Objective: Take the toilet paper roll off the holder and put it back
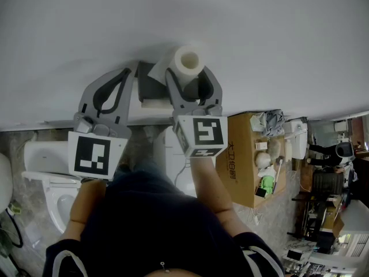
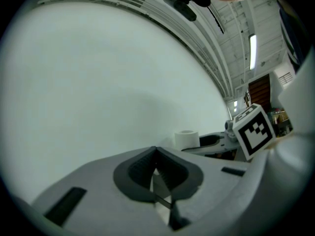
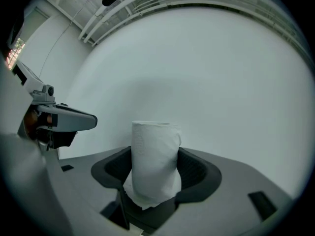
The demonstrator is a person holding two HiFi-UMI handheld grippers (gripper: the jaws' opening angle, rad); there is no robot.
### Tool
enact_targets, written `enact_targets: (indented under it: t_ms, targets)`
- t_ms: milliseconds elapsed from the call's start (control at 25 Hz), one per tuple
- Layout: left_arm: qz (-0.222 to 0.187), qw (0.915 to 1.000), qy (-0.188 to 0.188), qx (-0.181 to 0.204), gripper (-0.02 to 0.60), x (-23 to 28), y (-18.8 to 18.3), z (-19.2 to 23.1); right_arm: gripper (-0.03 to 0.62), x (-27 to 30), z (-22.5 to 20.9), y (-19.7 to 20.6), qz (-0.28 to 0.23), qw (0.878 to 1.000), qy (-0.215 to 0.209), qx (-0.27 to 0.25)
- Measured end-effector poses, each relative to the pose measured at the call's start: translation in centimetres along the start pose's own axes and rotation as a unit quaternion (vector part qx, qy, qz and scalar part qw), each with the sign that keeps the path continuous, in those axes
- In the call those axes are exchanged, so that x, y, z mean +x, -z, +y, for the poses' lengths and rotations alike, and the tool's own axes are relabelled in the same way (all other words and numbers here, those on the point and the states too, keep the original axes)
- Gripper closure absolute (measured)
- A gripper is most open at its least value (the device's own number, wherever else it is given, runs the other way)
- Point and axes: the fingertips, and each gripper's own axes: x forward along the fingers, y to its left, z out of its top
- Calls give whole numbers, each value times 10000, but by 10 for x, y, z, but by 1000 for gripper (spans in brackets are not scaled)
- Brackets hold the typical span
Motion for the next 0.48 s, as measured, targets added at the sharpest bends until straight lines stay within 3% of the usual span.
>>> enact_targets:
  t_ms: [480]
  targets:
    - [9, 10000, 8, 22, 580, -1, 1, 0, 301, 2, 2, 4, 213, 9998, -16, -45]
